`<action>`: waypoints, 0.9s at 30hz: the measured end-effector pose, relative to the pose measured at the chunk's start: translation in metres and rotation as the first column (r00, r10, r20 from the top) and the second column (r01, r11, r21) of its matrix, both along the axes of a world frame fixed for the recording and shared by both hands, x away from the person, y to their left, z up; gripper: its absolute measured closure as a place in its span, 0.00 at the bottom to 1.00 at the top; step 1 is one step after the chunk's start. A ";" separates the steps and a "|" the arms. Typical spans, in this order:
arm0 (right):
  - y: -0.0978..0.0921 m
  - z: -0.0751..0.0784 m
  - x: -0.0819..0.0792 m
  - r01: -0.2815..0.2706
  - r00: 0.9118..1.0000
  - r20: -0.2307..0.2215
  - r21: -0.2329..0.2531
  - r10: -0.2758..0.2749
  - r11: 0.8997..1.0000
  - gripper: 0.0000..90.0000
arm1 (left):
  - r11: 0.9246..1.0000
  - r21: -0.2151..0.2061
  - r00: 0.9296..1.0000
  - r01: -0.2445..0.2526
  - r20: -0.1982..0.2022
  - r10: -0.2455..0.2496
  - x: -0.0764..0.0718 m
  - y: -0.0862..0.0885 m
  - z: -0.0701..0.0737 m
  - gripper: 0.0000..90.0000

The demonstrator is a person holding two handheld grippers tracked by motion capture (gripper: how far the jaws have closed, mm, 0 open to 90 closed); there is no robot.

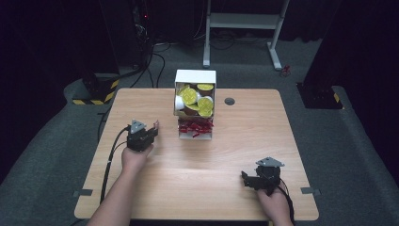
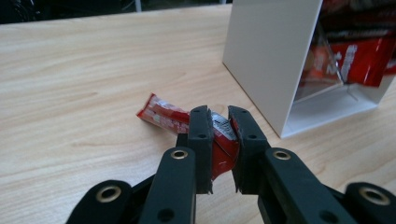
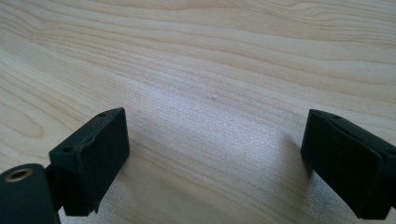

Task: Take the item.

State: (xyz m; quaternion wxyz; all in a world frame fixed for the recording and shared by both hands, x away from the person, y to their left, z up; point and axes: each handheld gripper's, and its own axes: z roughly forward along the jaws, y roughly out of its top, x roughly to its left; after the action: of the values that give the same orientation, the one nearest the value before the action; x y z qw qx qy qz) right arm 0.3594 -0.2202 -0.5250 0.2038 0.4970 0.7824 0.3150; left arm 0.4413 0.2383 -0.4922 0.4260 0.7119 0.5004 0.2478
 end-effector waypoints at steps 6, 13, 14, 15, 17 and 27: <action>0.000 0.000 0.000 0.000 1.000 0.000 0.001 0.000 1.000 0.09 | 0.999 0.025 0.998 0.031 -0.057 -0.030 0.003 -0.003 -0.012 0.87; 0.000 0.000 0.000 0.000 1.000 0.000 0.001 0.000 1.000 0.09 | 0.999 0.030 0.995 0.039 -0.088 -0.037 0.006 -0.007 -0.020 0.86; 0.000 0.000 0.000 0.000 1.000 -0.001 0.001 0.000 1.000 0.09 | 0.999 0.037 0.995 0.039 -0.093 -0.036 0.007 -0.008 -0.021 0.86; 0.000 0.000 0.000 0.000 1.000 0.000 0.001 0.000 1.000 0.09 | 0.999 0.034 0.995 0.037 -0.098 -0.033 0.006 -0.011 -0.023 0.85; 0.000 0.000 0.000 0.000 1.000 0.000 0.001 0.000 1.000 0.09 | 0.999 0.035 0.995 0.037 -0.098 -0.034 0.007 -0.011 -0.024 0.84; 0.000 0.000 0.000 0.000 1.000 -0.001 0.001 0.000 1.000 0.09 | 0.999 0.018 0.992 0.044 -0.118 -0.042 0.005 -0.014 -0.027 0.72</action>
State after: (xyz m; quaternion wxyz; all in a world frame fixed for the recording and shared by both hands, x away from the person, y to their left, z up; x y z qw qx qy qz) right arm 0.3593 -0.2201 -0.5249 0.2035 0.4973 0.7823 0.3152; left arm 0.4462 0.2245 -0.5191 0.3937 0.7401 0.5065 0.2014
